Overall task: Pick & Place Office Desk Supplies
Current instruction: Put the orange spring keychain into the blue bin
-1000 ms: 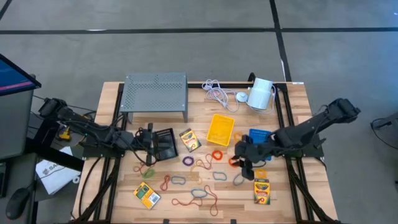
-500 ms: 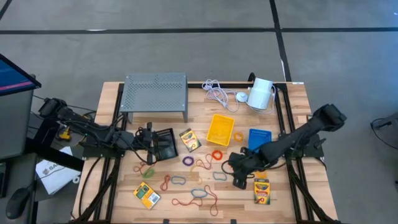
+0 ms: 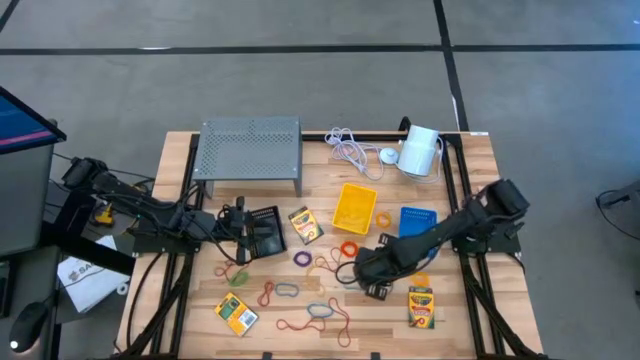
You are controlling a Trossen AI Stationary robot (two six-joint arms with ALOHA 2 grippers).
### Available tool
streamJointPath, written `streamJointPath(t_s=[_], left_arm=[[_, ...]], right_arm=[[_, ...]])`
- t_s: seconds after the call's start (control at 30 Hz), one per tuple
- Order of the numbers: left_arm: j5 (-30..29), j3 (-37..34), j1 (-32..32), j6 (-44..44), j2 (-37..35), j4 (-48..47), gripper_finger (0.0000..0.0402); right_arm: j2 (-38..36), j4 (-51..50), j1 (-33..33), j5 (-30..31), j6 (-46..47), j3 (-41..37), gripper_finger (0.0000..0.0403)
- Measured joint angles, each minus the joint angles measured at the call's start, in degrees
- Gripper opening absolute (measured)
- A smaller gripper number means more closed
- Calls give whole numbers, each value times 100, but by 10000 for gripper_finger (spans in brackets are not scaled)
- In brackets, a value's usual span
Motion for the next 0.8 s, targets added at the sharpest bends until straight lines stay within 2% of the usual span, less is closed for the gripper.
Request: streamJointPath(t_s=[0.47, 0.8], left_arm=[[-1, -2, 301, 15, 0, 0, 123], [3, -4, 391, 15, 0, -43, 123]], right_arm=[[214, -291, -196, 274, -272, 131, 151], [713, -247, -178, 295, -351, 164, 154]])
